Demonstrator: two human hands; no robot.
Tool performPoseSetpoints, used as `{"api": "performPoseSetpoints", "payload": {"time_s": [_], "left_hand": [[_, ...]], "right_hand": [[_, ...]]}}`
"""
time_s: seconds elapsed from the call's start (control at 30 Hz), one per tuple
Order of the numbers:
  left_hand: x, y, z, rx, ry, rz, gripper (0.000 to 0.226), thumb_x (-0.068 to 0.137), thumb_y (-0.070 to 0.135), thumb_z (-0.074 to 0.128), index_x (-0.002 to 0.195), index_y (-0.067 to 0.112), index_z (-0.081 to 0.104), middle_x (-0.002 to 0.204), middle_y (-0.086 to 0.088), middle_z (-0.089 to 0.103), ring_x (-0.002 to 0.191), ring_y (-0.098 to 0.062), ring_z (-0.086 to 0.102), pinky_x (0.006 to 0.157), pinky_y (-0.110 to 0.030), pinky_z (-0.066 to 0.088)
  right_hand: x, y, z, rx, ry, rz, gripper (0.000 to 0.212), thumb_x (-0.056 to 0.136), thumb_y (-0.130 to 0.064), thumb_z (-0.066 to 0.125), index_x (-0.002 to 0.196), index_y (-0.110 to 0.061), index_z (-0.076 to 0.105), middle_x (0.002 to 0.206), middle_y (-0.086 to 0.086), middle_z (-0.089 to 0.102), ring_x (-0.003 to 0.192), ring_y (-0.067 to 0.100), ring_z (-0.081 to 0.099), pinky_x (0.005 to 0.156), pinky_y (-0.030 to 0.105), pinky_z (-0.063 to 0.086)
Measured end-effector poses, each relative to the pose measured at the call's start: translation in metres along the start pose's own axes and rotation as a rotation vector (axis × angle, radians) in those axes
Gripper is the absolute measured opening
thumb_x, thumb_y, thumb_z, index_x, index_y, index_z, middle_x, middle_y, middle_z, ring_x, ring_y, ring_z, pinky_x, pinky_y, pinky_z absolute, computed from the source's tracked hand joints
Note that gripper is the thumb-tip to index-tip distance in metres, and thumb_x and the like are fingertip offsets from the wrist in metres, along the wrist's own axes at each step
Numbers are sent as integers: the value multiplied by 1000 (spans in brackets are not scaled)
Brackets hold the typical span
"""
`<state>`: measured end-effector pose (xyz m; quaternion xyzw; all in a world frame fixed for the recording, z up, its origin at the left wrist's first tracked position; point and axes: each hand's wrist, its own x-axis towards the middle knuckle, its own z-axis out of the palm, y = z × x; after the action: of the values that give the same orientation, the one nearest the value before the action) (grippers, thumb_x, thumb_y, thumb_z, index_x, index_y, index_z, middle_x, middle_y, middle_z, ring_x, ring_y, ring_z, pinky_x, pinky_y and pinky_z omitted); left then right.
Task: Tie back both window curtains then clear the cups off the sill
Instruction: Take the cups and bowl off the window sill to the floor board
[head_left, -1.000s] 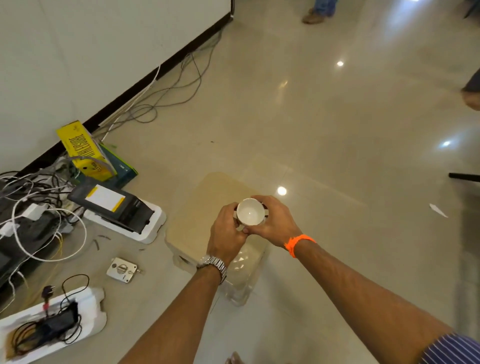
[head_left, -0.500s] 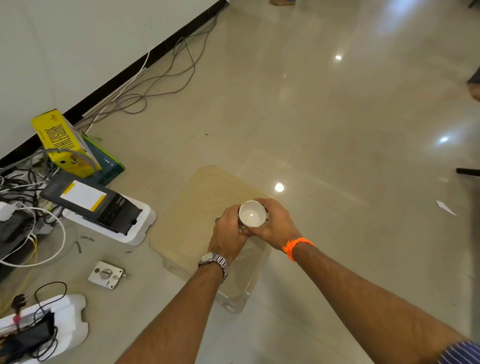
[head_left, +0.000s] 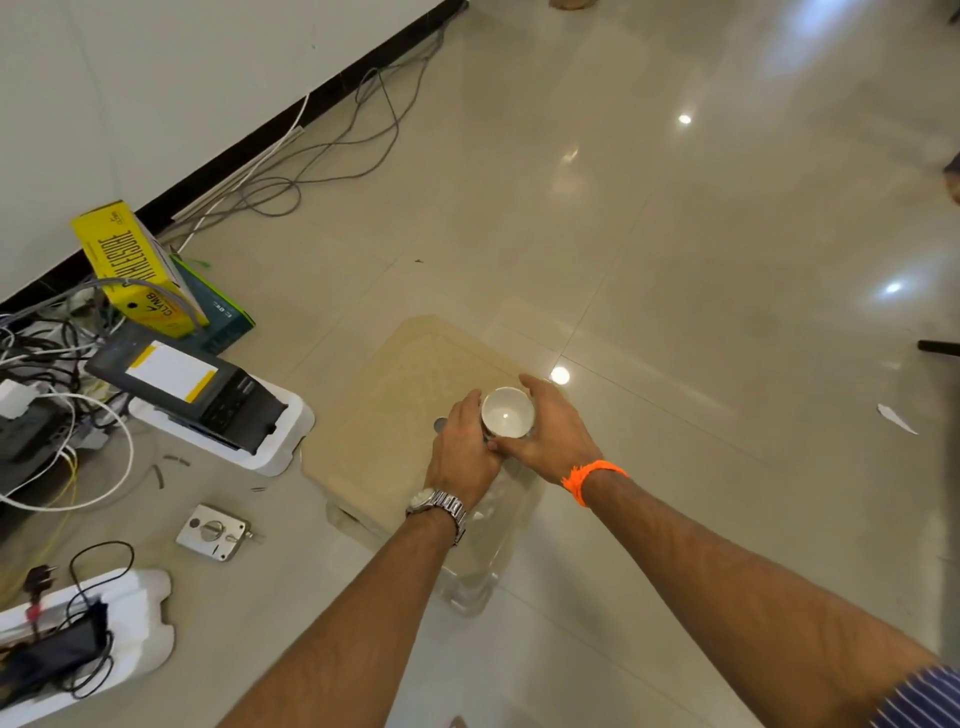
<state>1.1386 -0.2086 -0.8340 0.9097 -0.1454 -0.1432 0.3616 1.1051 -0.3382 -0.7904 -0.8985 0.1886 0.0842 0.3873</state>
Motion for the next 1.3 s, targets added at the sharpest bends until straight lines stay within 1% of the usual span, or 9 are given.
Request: {"api": "performPoseSetpoints", "payload": {"time_s": [0.1, 0.17, 0.27, 0.43, 0.63, 0.8, 1.0, 1.17, 1.3], "left_hand": [[-7, 5, -10, 42, 19, 6, 76, 78, 12, 66, 145, 3, 32, 145, -13, 42, 124, -34, 47, 100, -38, 41], [-13, 9, -23, 41, 17, 17, 83, 75, 17, 71, 146, 4, 29, 148, -12, 39, 125, -33, 45, 103, -37, 38], [-24, 15, -47, 44, 49, 16, 94, 70, 28, 80, 147, 11, 29, 149, -7, 39, 126, -28, 45, 104, -40, 41], [-59, 28, -100, 94, 173, 3, 79, 75, 24, 78, 142, 20, 35, 141, 1, 47, 120, -23, 49, 93, -39, 48], [-131, 43, -161, -10, 379, -115, 49, 87, 20, 65, 132, 19, 46, 132, 1, 54, 117, -23, 52, 90, -37, 48], [-195, 44, -210, 38, 447, -219, 46, 89, 22, 59, 133, 21, 47, 130, 0, 57, 120, -22, 51, 96, -37, 45], [-301, 25, -265, 103, 559, -341, 38, 89, 22, 59, 126, 18, 51, 123, -2, 61, 112, -24, 55, 88, -39, 49], [-409, -8, -294, 213, 627, -551, 25, 91, 24, 56, 116, 19, 55, 112, -3, 67, 102, -25, 60, 83, -39, 49], [-487, -49, -309, 276, 712, -712, 32, 89, 25, 57, 121, 20, 53, 116, -2, 65, 110, -25, 56, 87, -40, 48]], "right_hand": [[-2, -6, 0, -58, 50, -23, 106, 61, -47, 85, 147, -20, 31, 149, 1, 41, 138, 22, 36, 112, 35, 36], [-4, -14, -2, -92, 87, -79, 101, 62, -48, 84, 145, -20, 34, 147, -1, 44, 136, 22, 37, 113, 37, 35], [-11, -31, -9, -162, 142, -225, 83, 68, -46, 80, 137, -18, 44, 141, -1, 49, 135, 21, 39, 118, 33, 21], [-35, -77, -23, -260, 288, -405, 45, 78, -45, 73, 113, -20, 60, 116, -4, 63, 114, 17, 53, 97, 31, 40], [-70, -137, -16, -265, 187, -588, 25, 83, -30, 73, 101, -16, 64, 100, -2, 65, 102, 20, 57, 88, 33, 47], [-116, -190, 2, -234, 83, -737, 18, 80, -18, 74, 94, -14, 63, 87, -6, 58, 84, 20, 58, 74, 29, 46], [-191, -251, 56, -210, -151, -847, 13, 83, -24, 68, 91, -23, 58, 87, -11, 58, 66, 11, 55, 64, 33, 49], [-274, -302, 124, -168, -375, -992, 14, 84, -26, 68, 91, -27, 56, 84, -11, 60, 68, 11, 56, 63, 32, 49], [-339, -340, 181, -157, -499, -1178, 14, 84, -24, 68, 94, -22, 59, 88, -8, 61, 79, 13, 56, 71, 31, 47]]}}
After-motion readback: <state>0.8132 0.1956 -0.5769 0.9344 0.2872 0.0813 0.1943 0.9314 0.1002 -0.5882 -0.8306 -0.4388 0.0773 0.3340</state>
